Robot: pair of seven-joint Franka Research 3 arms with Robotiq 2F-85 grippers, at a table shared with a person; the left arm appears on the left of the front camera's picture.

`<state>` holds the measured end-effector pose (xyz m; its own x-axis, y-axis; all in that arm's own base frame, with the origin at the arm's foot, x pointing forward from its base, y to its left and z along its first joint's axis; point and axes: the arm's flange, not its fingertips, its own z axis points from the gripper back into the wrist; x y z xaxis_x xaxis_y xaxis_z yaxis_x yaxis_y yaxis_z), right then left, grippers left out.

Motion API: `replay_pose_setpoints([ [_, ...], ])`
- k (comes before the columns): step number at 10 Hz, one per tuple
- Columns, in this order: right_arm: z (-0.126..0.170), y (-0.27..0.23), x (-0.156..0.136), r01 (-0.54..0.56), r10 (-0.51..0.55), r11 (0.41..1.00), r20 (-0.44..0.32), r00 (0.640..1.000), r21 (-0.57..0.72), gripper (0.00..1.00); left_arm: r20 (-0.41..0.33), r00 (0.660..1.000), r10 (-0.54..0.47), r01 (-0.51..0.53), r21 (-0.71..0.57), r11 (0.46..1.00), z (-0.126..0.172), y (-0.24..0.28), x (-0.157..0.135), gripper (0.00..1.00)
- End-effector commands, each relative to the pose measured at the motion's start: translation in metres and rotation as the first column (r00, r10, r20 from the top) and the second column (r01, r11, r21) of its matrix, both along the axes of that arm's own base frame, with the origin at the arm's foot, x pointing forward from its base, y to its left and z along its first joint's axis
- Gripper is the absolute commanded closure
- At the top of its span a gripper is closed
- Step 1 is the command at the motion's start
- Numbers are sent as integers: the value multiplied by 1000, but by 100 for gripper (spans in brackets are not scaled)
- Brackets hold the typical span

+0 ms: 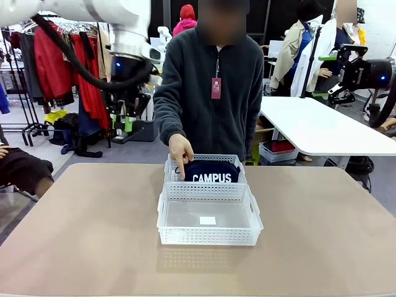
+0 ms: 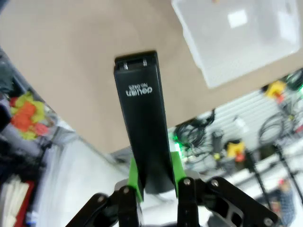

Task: Distribute items into two baskets.
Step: Place the picked Stapler into the Organizing basket as instructed by the person.

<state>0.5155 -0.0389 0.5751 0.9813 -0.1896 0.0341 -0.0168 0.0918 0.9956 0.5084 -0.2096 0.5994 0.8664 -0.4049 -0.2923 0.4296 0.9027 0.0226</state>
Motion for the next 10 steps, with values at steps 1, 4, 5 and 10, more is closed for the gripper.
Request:
replay_pose_setpoints([
  [1, 4, 1, -1, 10, -10, 1000, 8, 1000, 3, 0, -11, 974, -225, 226, 29, 974, 6, -13, 5, 100],
  [4, 4, 1, -1, 10, -10, 1000, 8, 1000, 3, 0, 52, 876, -479, 478, 26, 878, -3, -52, -2, 100],
  [5, 4, 1, -1, 10, -10, 1000, 8, 1000, 3, 0, 55, 853, -520, 519, 21, 854, -2, -62, -4, 100],
  [10, 4, 1, -1, 10, -10, 1000, 8, 1000, 3, 0, 46, 859, -511, 511, 13, 860, -3, -74, -8, 100],
])
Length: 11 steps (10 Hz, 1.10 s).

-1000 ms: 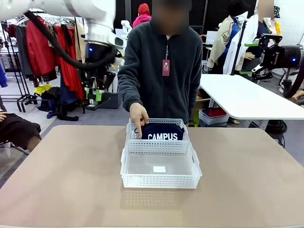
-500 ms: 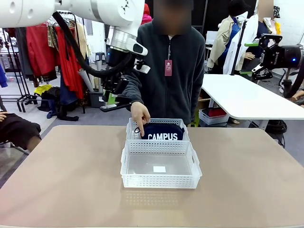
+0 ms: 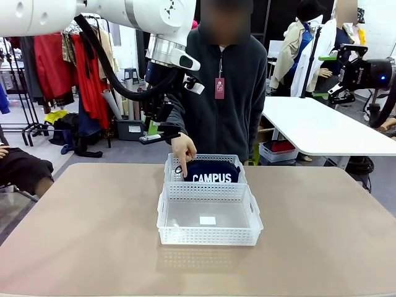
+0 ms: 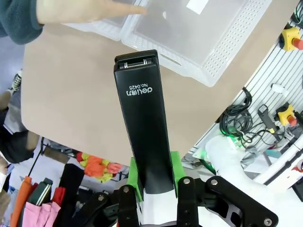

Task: Distribute items into two baskets.
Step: Place the picked Stapler into the Organizing basket as instructed by the person.

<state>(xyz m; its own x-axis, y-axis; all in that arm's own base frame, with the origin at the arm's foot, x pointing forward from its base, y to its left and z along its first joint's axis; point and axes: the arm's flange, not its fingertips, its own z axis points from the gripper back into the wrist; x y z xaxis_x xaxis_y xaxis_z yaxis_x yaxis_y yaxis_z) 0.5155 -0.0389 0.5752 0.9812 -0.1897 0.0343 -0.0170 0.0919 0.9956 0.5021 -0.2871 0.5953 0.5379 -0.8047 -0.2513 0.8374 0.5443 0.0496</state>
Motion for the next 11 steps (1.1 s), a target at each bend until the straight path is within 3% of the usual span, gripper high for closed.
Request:
replay_pose_setpoints([
  [1, 4, 1, -1, 10, -10, 1000, 8, 1000, 3, 0, 0, 1000, 16, -16, 8, 1000, 1, 3, -2, 100],
  [2, 4, 1, -1, 10, -10, 1000, 8, 1000, 3, 0, 0, 1000, 0, 0, 0, 1000, 0, 0, 0, 100],
  [3, 4, 1, -1, 10, -10, 1000, 8, 1000, 3, 0, -47, 992, -115, 114, -14, 993, -5, -20, -2, 100],
  [5, 4, 1, -1, 10, -10, 1000, 8, 1000, 3, 0, -77, 968, -240, 238, -35, 971, -24, -49, 7, 100],
  [9, 4, 1, -1, 10, -10, 1000, 8, 1000, 3, 0, 11, 905, -426, 426, -23, 904, -84, -105, 17, 100],
  [11, 4, 1, -1, 10, -10, 1000, 8, 1000, 3, 0, -42, 867, -496, 495, -30, 868, -117, -128, 9, 100],
])
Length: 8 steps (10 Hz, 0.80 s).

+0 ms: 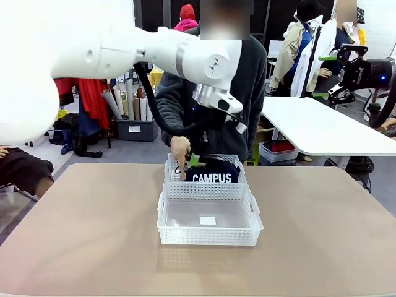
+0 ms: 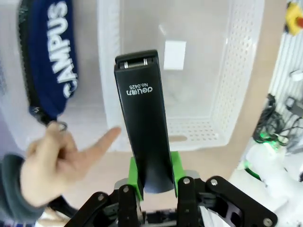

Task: Distribute items into two baskets.
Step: Place the picked Stapler into the Organizing basket as instructed by the person.

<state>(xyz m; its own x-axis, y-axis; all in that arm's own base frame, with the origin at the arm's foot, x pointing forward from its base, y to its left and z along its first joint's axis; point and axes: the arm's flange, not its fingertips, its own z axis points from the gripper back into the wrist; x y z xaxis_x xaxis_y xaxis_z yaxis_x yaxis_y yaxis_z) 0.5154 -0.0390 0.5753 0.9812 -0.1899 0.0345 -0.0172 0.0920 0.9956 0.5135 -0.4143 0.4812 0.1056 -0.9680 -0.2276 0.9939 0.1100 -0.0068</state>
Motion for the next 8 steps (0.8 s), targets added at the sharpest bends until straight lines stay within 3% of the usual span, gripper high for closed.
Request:
replay_pose_setpoints([
  [1, 4, 1, -1, 10, -10, 1000, 8, 1000, 3, 0, 1, 997, -75, 75, 45, 996, -14, -4, -8, 100],
  [4, 4, 1, -1, 10, -10, 1000, 8, 1000, 3, 0, 3, 997, -83, 82, 100, 992, -43, -15, -21, 100],
  [8, 4, 1, -1, 10, -10, 1000, 8, 1000, 3, 0, -22, 997, -77, 78, 75, 994, -41, -24, -16, 100],
])
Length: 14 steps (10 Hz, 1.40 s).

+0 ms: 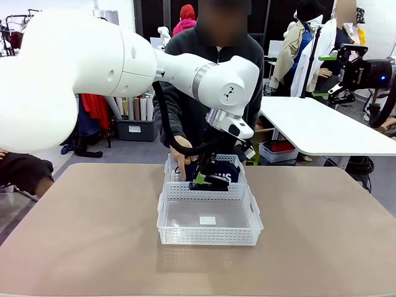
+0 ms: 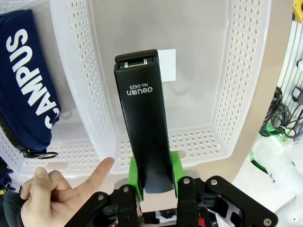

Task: Distribute items into two baskets.
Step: Place the picked Stapler into the Organizing basket as instructed by the person.

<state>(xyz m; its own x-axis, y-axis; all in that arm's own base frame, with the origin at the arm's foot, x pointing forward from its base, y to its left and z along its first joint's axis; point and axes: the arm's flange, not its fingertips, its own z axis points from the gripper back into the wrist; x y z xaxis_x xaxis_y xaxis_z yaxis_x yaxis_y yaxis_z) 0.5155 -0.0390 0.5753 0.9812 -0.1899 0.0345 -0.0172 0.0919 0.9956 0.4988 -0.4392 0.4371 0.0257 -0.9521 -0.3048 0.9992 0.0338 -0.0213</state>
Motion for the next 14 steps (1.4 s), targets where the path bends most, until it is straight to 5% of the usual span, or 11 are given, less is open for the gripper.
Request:
replay_pose_setpoints([
  [1, 4, 1, -1, 10, -10, 1000, 8, 1000, 3, 0, 1, 1000, 0, 0, -3, 1000, 3, 1, -1, 100],
  [6, 4, 1, -1, 10, -10, 1000, 8, 1000, 3, 0, 33, 996, -83, 87, -164, 983, -16, 19, -26, 100],
  [14, 4, 1, -1, 10, -10, 1000, 8, 1000, 3, 0, 27, 996, -86, 89, -118, 989, -76, 33, -25, 100],
])
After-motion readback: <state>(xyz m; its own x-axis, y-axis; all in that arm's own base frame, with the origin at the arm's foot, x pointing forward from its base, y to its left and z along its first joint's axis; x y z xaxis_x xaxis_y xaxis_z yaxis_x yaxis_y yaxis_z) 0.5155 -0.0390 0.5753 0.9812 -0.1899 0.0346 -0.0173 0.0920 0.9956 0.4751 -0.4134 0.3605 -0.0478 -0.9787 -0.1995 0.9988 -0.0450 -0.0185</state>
